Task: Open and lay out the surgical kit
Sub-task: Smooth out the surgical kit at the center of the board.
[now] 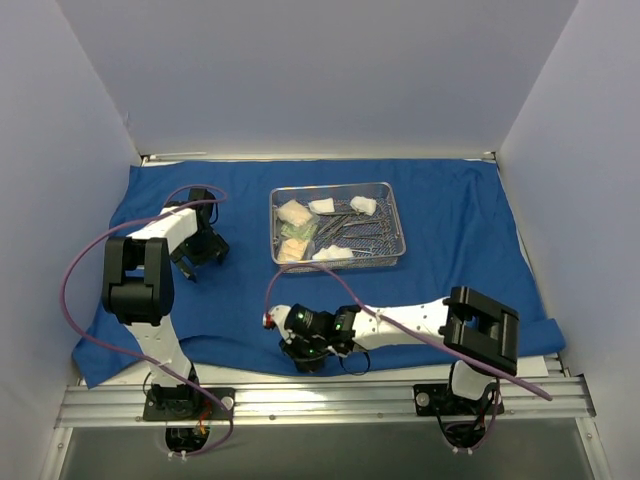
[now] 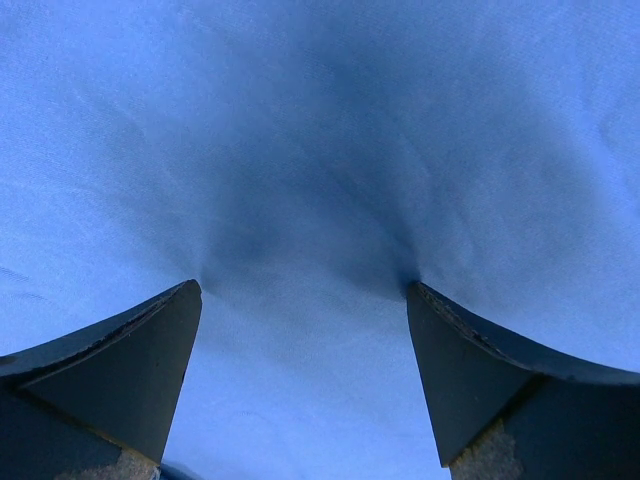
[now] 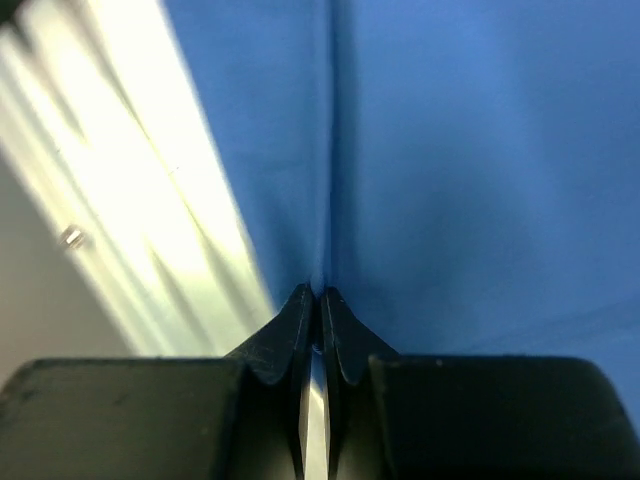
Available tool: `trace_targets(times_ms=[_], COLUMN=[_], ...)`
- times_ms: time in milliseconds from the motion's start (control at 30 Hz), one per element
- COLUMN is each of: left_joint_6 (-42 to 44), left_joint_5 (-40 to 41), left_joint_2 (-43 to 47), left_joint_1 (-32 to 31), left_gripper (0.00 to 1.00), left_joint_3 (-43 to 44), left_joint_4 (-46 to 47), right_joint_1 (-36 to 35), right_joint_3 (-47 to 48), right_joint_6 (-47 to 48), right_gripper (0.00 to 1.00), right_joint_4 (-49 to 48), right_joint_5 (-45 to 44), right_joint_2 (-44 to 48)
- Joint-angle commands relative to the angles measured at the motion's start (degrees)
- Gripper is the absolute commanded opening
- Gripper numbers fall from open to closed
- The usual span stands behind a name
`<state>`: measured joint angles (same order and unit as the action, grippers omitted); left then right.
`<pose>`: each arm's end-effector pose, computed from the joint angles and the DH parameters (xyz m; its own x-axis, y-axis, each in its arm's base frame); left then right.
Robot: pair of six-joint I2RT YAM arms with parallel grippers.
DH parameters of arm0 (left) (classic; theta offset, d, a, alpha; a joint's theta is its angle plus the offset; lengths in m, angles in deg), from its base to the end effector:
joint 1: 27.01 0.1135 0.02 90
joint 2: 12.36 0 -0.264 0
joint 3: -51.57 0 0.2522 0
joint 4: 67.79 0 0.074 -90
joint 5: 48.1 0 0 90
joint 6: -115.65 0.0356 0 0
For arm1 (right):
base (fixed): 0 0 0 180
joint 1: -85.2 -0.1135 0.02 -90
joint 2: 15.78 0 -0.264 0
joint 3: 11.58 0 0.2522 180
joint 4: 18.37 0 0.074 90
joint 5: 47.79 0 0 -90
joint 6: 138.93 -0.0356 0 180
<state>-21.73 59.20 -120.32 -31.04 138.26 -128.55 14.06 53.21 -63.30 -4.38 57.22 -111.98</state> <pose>0.3513 -0.0141 0.1662 -0.6880 -0.6558 -0.3106 -0.7094 0.6981 0.0974 0.1011 0.3246 0.1673 -0.4644 -0.6179 -0.6344 -0.8852 0.3030 0.3529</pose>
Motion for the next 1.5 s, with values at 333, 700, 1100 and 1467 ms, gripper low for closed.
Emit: trace_targets(times_ms=[333,700,1100,1467], left_joint_6=[-1.3,-0.2,0.6,0.4], left_joint_5=[3.1,3.0,1.0,0.0], left_joint_2=[-2.1,-1.7,-3.6,-5.8], left_joint_1=[0.7,1.1,1.3,1.7], left_gripper=[0.94,0.94,0.94,0.94], left_joint_3=[1.1,2.4,7.0,8.3], left_joint_4=[2.3,2.1,1.3,1.4], right_joint_1=[-16.9,-24.9,-20.6,36.0], right_joint_3=[-0.8,0.5,-1.1,-9.8], right_joint_6=[-6.2,-9.6,-13.9,-21.1], right_gripper=[0.0,0.29,0.68,0.74], right_joint_4=[5.2,5.0,8.0,19.5], right_joint_5=[-12.4,-24.2,-29.7,-29.6], right_joint_2=[4.8,0.7,17.3,36.6])
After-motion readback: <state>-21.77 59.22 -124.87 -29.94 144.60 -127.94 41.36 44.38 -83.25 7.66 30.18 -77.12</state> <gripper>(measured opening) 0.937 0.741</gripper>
